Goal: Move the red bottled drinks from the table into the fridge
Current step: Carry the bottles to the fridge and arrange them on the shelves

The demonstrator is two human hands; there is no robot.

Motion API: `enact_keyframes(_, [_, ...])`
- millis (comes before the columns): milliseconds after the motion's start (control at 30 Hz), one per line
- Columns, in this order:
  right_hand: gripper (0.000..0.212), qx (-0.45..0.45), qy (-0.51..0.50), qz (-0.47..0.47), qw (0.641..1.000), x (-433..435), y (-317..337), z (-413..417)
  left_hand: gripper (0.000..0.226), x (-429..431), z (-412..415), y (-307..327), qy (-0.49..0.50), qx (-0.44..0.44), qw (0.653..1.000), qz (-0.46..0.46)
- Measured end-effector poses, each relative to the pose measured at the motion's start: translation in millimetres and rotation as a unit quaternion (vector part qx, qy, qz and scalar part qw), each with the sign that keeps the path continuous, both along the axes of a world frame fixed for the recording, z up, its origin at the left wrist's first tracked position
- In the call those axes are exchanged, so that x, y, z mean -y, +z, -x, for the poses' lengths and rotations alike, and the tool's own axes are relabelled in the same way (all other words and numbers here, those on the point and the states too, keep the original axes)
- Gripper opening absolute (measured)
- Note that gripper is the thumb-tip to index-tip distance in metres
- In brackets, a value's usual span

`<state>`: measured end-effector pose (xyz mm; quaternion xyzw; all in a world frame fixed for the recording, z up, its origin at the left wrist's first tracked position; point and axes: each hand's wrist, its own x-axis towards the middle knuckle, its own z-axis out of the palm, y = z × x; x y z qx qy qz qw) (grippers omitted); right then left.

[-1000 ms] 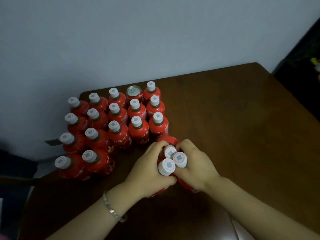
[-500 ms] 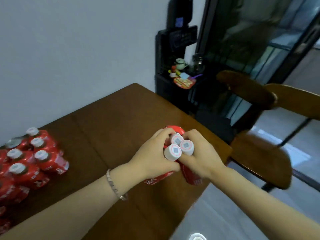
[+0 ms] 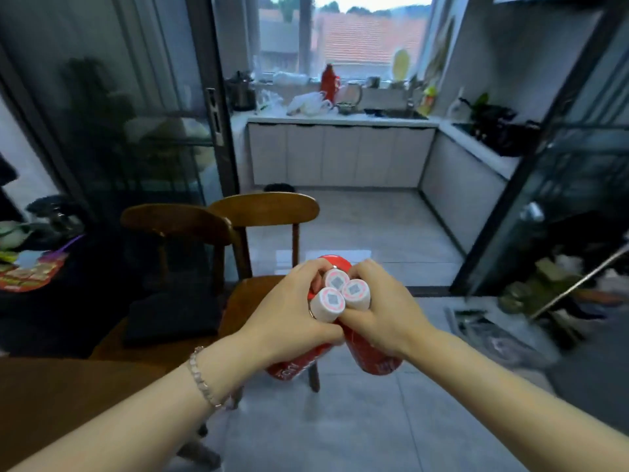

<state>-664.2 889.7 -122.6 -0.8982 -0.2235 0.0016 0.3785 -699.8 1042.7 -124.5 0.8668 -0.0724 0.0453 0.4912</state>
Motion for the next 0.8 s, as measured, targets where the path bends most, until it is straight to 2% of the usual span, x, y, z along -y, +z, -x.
enact_keyframes(100, [0.045, 0.012, -0.078, 0.011, 0.997, 60.5, 8.3, -28.3, 0.066, 56.5, -53.9, 6.7, -0.076, 0.001, 0.997, -0.003])
enact_keyframes(300, [0.034, 0.02, -0.26, 0.02, 0.965, 208.1, 25.6, -102.9, 0.06, 211.0, -186.0, 20.6, -0.248, -0.002, 0.969, 0.014])
enact_keyframes(400, [0.032, 0.019, -0.331, 0.013, 0.943, 268.2, 37.7, -137.8, 0.062, 283.2, -245.4, 31.0, -0.328, 0.011, 0.944, 0.022])
enact_keyframes(600, [0.048, 0.032, -0.465, -0.003, 0.885, 385.3, 56.9, -181.0, 0.059, 427.8, -323.2, 56.0, -0.471, 0.016, 0.882, 0.023])
enact_keyframes(800, [0.037, 0.046, -0.546, 0.015, 0.837, 511.5, 64.8, -199.6, 0.058, 576.4, -363.1, 57.9, -0.547, 0.016, 0.836, 0.036])
